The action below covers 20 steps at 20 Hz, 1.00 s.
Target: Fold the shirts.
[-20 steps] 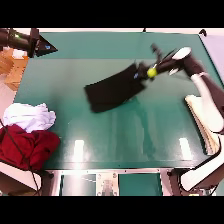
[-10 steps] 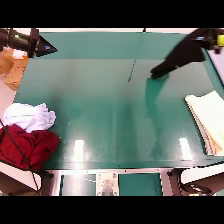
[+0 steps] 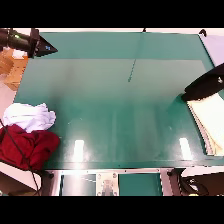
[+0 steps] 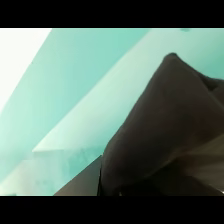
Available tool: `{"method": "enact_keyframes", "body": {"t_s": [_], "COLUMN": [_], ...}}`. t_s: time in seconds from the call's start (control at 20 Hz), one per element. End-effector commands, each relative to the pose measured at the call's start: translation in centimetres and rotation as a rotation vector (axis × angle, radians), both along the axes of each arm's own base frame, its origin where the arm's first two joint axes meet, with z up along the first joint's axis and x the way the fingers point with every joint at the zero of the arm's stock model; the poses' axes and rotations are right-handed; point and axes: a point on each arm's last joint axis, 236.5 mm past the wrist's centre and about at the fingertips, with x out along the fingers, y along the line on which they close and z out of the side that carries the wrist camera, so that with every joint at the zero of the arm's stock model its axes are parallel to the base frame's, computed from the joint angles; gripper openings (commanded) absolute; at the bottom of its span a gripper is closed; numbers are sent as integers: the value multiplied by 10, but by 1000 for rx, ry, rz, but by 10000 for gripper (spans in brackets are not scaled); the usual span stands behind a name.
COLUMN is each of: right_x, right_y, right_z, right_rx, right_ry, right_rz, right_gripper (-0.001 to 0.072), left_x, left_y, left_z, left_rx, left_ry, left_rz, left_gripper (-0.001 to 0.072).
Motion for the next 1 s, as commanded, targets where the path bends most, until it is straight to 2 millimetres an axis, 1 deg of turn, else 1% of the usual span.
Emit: {"method": "enact_keyframes", "body": {"t_s": [0.0, 0.15, 0.3, 0.4, 0.5, 0.6, 0.7, 0.75, 0.85, 0.95], "right_x": [-29, -45, -57, -66, -89, -124, -165, -182, -209, -237], "right_y": [-29, -36, -50, -51, -51, -57, -63, -65, -58, -46], "right_z": [-2, -4, 6, 4, -13, -36, -58, -68, -91, -121], "right_rx": [14, 18, -9, -10, -4, -12, -13, -9, 32, 79], "right_ry": [26, 49, 30, 49, 154, 335, 531, 611, 730, 863], "right_rz": [-59, -71, -115, -110, -101, -165, -261, -314, -380, -403], "right_gripper": [18, 18, 18, 18, 18, 17, 17, 18, 18, 18], "left_x": [-1, -2, -2, -3, -4, -5, -6, -6, -6, -8], "left_y": [0, 0, 0, 0, 0, 0, -1, -1, -1, -2], "left_z": [0, 0, -1, -2, -8, -13, -15, -14, -14, -14], "left_rx": [1, 1, 2, 1, 1, -2, -4, -5, -5, -7], "left_ry": [3, 4, 4, 11, 27, 43, 50, 50, 52, 56], "left_rz": [-2, -5, -6, -9, -9, -10, -12, -12, -15, -23], "left_gripper": [26, 26, 26, 26, 26, 26, 26, 26, 26, 26]}}
